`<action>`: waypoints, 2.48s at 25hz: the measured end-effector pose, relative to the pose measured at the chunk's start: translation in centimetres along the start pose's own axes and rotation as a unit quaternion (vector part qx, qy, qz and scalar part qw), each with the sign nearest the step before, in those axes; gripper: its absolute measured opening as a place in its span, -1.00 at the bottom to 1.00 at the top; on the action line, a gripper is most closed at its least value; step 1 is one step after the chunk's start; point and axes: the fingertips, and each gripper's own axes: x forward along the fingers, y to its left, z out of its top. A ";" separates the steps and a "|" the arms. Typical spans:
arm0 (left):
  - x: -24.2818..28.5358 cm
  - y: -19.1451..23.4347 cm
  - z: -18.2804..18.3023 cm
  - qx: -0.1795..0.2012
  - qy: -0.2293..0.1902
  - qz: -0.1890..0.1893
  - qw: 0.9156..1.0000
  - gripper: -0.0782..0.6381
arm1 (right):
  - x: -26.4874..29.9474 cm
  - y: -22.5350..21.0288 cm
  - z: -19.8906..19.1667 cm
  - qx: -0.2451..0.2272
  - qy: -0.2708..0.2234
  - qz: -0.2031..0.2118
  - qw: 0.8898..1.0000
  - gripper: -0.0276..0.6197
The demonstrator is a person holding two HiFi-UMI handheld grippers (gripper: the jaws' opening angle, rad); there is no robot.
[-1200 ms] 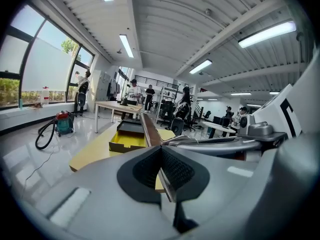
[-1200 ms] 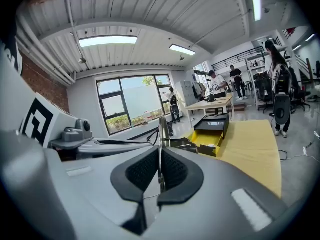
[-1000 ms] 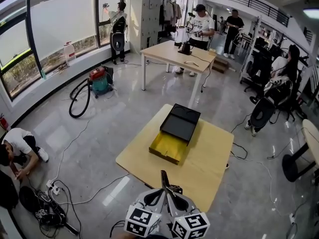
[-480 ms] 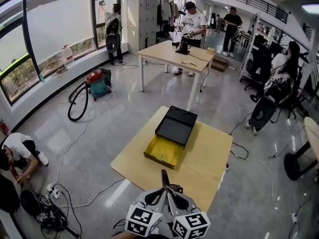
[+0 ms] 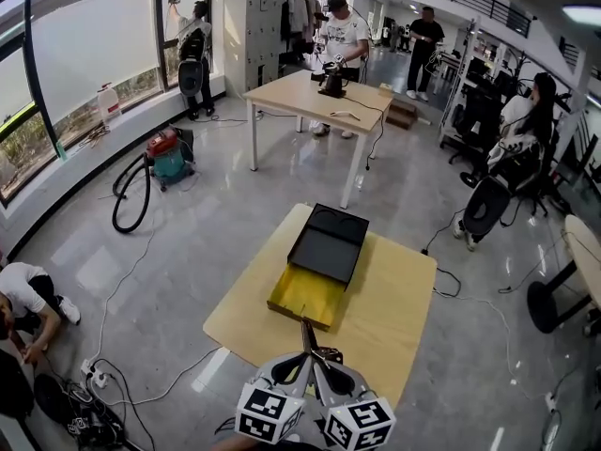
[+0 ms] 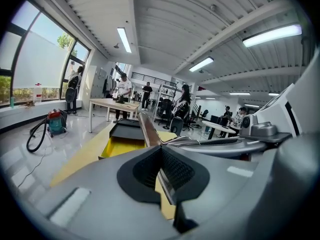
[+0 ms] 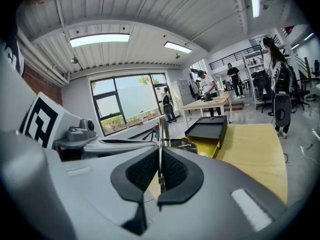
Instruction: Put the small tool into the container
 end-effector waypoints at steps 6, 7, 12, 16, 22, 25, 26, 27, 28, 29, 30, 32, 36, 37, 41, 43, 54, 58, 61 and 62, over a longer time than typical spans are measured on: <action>3.2 11.1 1.2 0.003 0.000 -0.024 1.000 -0.77 | 11.4 0.6 1.0 0.007 -0.001 -0.022 1.000 -0.89; 3.7 12.9 1.3 0.004 0.001 -0.026 1.000 -0.77 | 13.2 0.7 1.2 0.007 -0.001 -0.024 1.000 -0.89; 5.3 21.8 4.2 0.002 0.002 -0.042 0.999 -0.77 | 22.2 2.2 4.1 0.012 0.002 -0.037 0.999 -0.89; 5.7 29.9 5.9 0.005 0.007 -0.056 0.998 -0.77 | 29.9 4.1 5.9 0.025 -0.002 -0.053 0.998 -0.89; 4.4 40.1 7.7 0.014 0.003 -0.069 0.998 -0.77 | 38.8 7.8 7.8 0.049 -0.017 -0.075 0.996 -0.89; 4.2 43.1 8.9 0.013 0.006 -0.080 0.997 -0.77 | 41.6 8.8 9.1 0.054 -0.019 -0.087 0.995 -0.89; 4.1 43.8 9.0 0.013 0.007 -0.085 0.996 -0.77 | 42.3 9.0 9.2 0.057 -0.019 -0.091 0.994 -0.89; 4.0 44.5 9.0 0.014 0.008 -0.088 0.996 -0.77 | 42.9 9.1 9.3 0.059 -0.020 -0.095 0.994 -0.89; 4.1 45.0 9.0 0.014 0.009 -0.092 0.996 -0.77 | 43.5 9.0 9.3 0.060 -0.020 -0.100 0.993 -0.89; 4.5 45.5 8.9 0.013 0.010 -0.094 0.995 -0.77 | 44.0 8.6 9.3 0.060 -0.020 -0.103 0.993 -0.89; 5.2 45.8 8.9 0.012 0.011 -0.095 0.995 -0.77 | 44.4 8.0 9.4 0.059 -0.019 -0.107 0.992 -0.89; 6.9 46.6 9.0 0.010 0.012 -0.095 0.995 -0.77 | 45.5 6.4 9.7 0.058 -0.017 -0.111 0.992 -0.89; 11.0 48.8 9.0 0.005 0.017 -0.095 0.995 -0.77 | 48.8 3.0 9.9 0.064 -0.013 -0.113 0.991 -0.89; 12.4 49.0 9.0 0.006 0.018 -0.094 0.995 -0.77 | 49.4 1.8 10.0 0.066 -0.012 -0.113 0.991 -0.89; 18.4 49.4 10.0 0.005 0.024 -0.091 0.996 -0.77 | 51.8 -4.0 11.1 0.078 -0.009 -0.107 0.991 -0.89; 21.4 49.9 10.4 0.005 0.027 -0.088 0.996 -0.77 | 53.2 -6.8 11.4 0.087 -0.007 -0.105 0.991 -0.89; 37.2 52.5 11.6 -0.006 0.045 -0.080 0.996 -0.77 | 61.3 -21.9 12.7 0.025 0.082 -0.089 0.992 -0.89; 41.4 52.2 13.0 -0.013 0.051 -0.071 0.996 -0.77 | 62.7 -26.1 13.3 -0.008 0.123 -0.073 0.990 -0.89; 43.0 54.8 12.8 -0.015 0.054 -0.066 0.996 -0.77 | 66.0 -27.0 12.5 -0.030 0.151 -0.062 0.986 -0.89; 43.4 55.6 12.4 -0.016 0.055 -0.065 0.996 -0.77 | 67.0 -27.3 12.0 -0.033 0.158 -0.058 0.985 -0.89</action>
